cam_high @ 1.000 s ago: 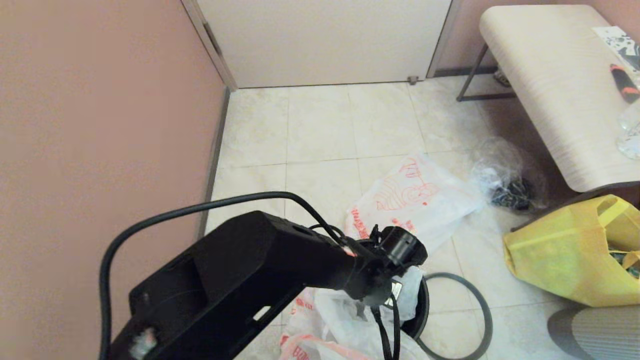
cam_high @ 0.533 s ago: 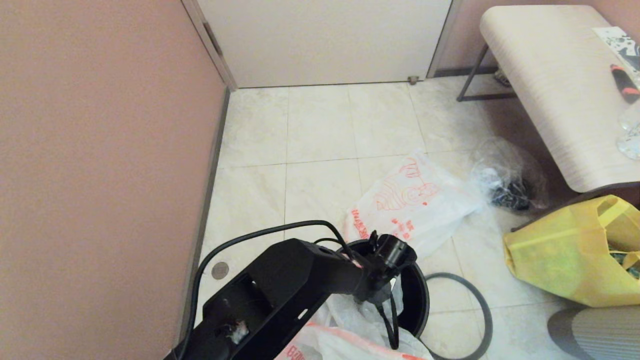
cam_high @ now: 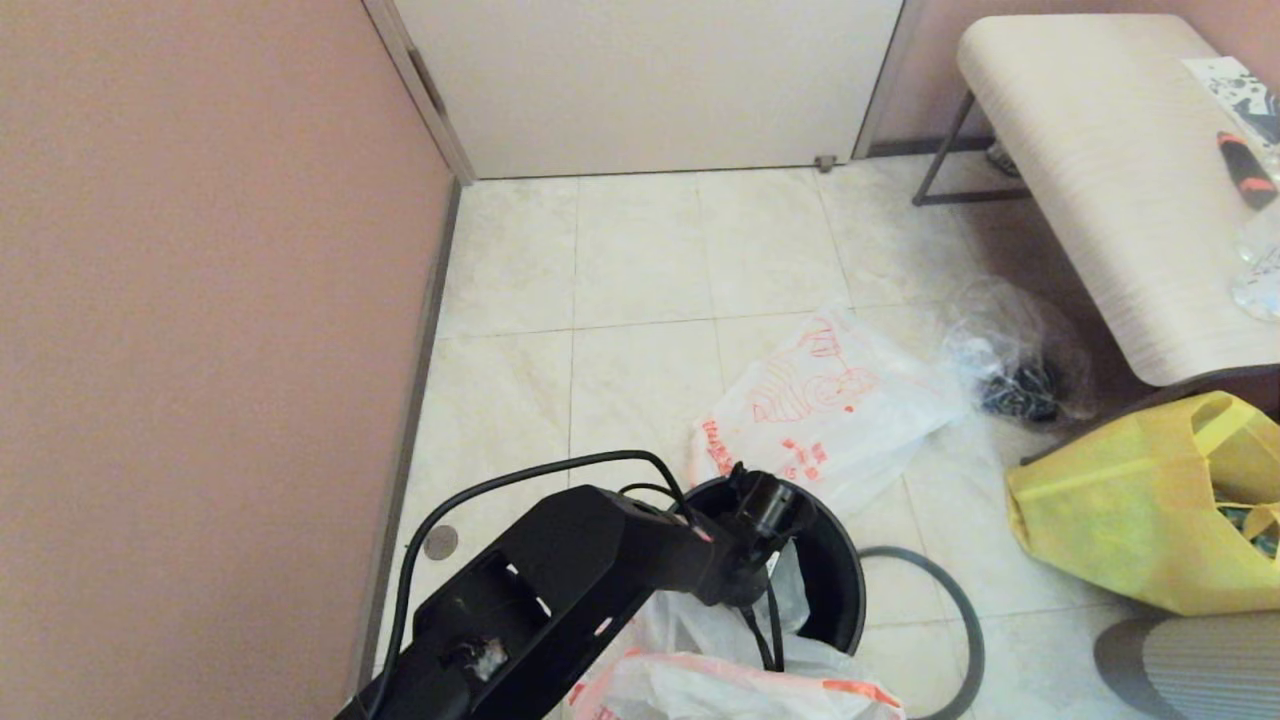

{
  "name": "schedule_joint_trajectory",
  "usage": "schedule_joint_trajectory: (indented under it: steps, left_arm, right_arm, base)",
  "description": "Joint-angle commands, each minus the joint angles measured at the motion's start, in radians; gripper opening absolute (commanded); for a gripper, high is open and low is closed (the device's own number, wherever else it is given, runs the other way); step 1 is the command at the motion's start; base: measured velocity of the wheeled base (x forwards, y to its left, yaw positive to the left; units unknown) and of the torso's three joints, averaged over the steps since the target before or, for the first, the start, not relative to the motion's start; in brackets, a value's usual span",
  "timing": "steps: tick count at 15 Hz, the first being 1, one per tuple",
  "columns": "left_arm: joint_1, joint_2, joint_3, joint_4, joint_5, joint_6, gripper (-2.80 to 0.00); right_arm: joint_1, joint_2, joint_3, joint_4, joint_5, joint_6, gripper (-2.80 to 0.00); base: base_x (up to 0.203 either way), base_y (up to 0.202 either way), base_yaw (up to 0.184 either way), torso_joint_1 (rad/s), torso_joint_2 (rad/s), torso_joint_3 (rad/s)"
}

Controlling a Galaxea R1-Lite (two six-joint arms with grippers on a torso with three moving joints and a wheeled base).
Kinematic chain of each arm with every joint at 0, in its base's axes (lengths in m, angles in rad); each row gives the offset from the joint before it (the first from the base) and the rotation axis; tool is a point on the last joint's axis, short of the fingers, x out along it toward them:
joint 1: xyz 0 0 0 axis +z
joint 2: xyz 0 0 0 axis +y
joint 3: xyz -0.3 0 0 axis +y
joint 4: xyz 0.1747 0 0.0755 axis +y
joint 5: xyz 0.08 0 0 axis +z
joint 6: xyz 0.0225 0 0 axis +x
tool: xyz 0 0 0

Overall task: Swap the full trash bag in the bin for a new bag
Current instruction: Put the new garbage bag on the trash can

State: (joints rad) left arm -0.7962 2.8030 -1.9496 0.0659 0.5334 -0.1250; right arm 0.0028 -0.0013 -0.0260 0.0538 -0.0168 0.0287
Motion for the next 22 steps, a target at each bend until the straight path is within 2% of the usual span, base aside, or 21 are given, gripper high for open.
schedule_joint_trajectory:
  steps: [1, 7, 9, 13, 16, 20, 22]
  left_arm:
    - [-0.013, -0.006, 0.012, 0.002, 0.007, -0.004, -2.80]
    - [-0.132, -0.174, 0.134, 0.009, 0.008, -0.031, -2.80]
    - [-0.154, -0.183, 0.162, 0.011, 0.009, -0.033, -2.80]
    - [-0.145, -0.200, 0.159, 0.018, 0.040, -0.058, -2.80]
    - [-0.134, -0.328, 0.210, 0.059, 0.038, -0.097, -2.80]
    - [-0.144, -0.537, 0.318, 0.206, 0.030, -0.219, -2.80]
    - [-0.165, -0.619, 0.392, 0.391, 0.013, -0.340, -2.80]
  right_arm:
    - [0.001, 0.001, 0.000, 0.000, 0.000, 0.000, -2.80]
    - [0.000, 0.001, 0.000, 0.000, 0.000, 0.000, -2.80]
    - [0.001, 0.001, 0.000, 0.000, 0.000, 0.000, -2.80]
    - [0.000, 0.001, 0.000, 0.000, 0.000, 0.000, -2.80]
    - [0.002, 0.001, 0.000, 0.000, 0.000, 0.000, -2.80]
    - [0.000, 0.001, 0.000, 0.000, 0.000, 0.000, -2.80]
    - [0.000, 0.001, 0.000, 0.000, 0.000, 0.000, -2.80]
  base:
    - [0.000, 0.000, 0.000, 0.000, 0.00, 0.000]
    - [0.000, 0.000, 0.000, 0.000, 0.00, 0.000]
    - [0.000, 0.000, 0.000, 0.000, 0.00, 0.000]
    - [0.000, 0.000, 0.000, 0.000, 0.00, 0.000]
    - [0.000, 0.000, 0.000, 0.000, 0.00, 0.000]
    - [0.000, 0.000, 0.000, 0.000, 0.00, 0.000]
    - [0.000, 0.000, 0.000, 0.000, 0.00, 0.000]
